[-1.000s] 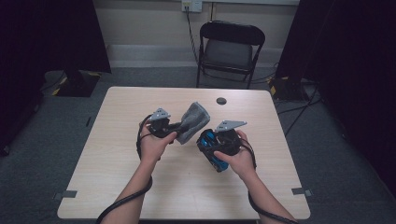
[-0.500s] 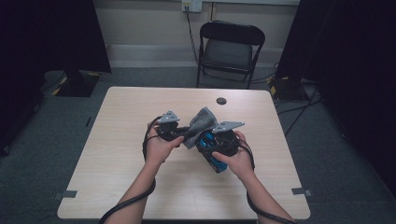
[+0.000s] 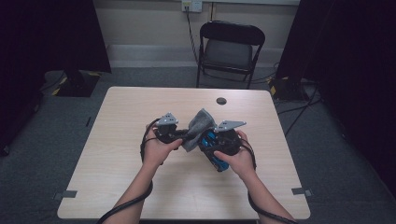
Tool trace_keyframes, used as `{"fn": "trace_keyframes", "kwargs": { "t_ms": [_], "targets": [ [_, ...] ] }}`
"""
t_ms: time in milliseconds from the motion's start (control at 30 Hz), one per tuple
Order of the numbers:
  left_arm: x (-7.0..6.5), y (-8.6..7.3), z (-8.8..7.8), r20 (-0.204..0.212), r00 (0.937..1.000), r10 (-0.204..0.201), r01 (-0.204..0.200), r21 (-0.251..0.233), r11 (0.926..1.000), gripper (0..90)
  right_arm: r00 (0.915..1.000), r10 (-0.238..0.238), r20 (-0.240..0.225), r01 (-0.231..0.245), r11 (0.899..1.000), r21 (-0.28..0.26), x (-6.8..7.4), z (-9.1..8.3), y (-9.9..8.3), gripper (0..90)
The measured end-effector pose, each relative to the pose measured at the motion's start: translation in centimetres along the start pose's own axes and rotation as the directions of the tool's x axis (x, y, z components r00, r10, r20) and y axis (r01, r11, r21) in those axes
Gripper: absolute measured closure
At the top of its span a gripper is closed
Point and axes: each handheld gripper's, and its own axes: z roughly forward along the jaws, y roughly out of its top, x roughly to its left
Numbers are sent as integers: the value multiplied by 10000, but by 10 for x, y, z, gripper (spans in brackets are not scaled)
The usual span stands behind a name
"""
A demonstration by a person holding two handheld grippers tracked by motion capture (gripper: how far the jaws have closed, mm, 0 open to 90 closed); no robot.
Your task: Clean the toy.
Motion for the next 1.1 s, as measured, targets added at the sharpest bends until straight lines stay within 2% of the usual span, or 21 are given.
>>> {"fn": "trace_keyframes", "kwargs": {
  "t_ms": [633,833,1100],
  "targets": [
    [-2,-7,-15,191,9998,111,-110,-40,9999,787,9989,316,349,-309,9993,-211,-10,-7,2,256],
    [-4,-9,-18,357,9993,83,-81,-39,10000,787,9986,274,458,-266,9995,-182,-11,-8,3,256],
    [-2,-12,-28,358,9993,118,-119,31,9999,787,9979,337,562,-326,9993,-200,-14,-8,4,256]
  ]
}}
